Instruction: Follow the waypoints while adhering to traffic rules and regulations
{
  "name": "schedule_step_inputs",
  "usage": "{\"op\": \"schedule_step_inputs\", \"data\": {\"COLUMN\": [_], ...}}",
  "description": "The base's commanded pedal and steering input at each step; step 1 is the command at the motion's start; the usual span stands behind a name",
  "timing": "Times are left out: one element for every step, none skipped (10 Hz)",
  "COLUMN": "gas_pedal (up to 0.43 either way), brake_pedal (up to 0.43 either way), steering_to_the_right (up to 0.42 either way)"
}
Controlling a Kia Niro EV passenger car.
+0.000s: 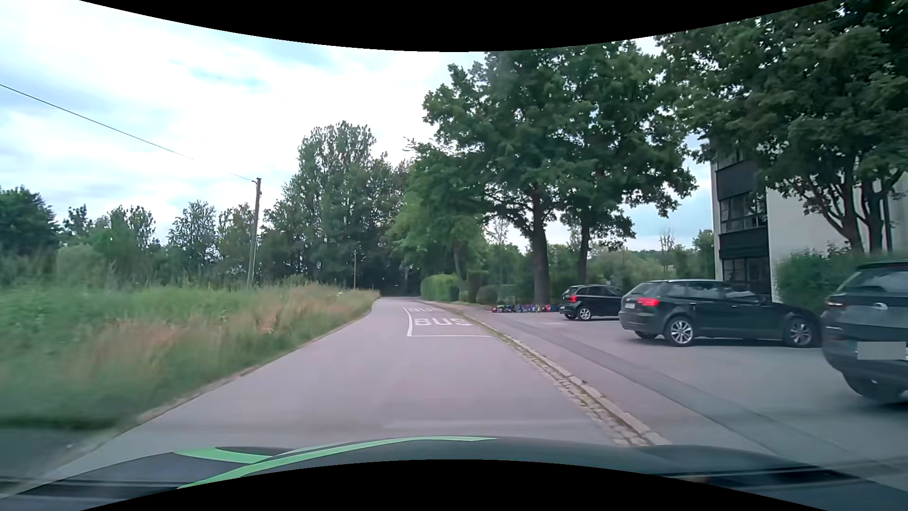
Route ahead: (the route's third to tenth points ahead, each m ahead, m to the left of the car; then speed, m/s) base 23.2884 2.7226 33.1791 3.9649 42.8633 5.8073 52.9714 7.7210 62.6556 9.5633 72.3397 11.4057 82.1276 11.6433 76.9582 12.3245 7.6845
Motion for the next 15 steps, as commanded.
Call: {"op": "schedule_step_inputs", "data": {"gas_pedal": [0.000, 0.000, 0.000, 0.000, 0.000, 0.000, 0.000, 0.000, 0.000, 0.000, 0.000, 0.000, 0.000, 0.000, 0.000], "brake_pedal": [0.000, 0.030, 0.104, 0.116, 0.140, 0.171, 0.171, 0.165, 0.165, 0.165, 0.165, 0.165, 0.165, 0.165, 0.165], "steering_to_the_right": [-0.005, -0.005, -0.004, -0.002, -0.003, -0.006, -0.010, -0.010, -0.008, -0.007, -0.007, -0.009, -0.012, -0.017, -0.018]}}
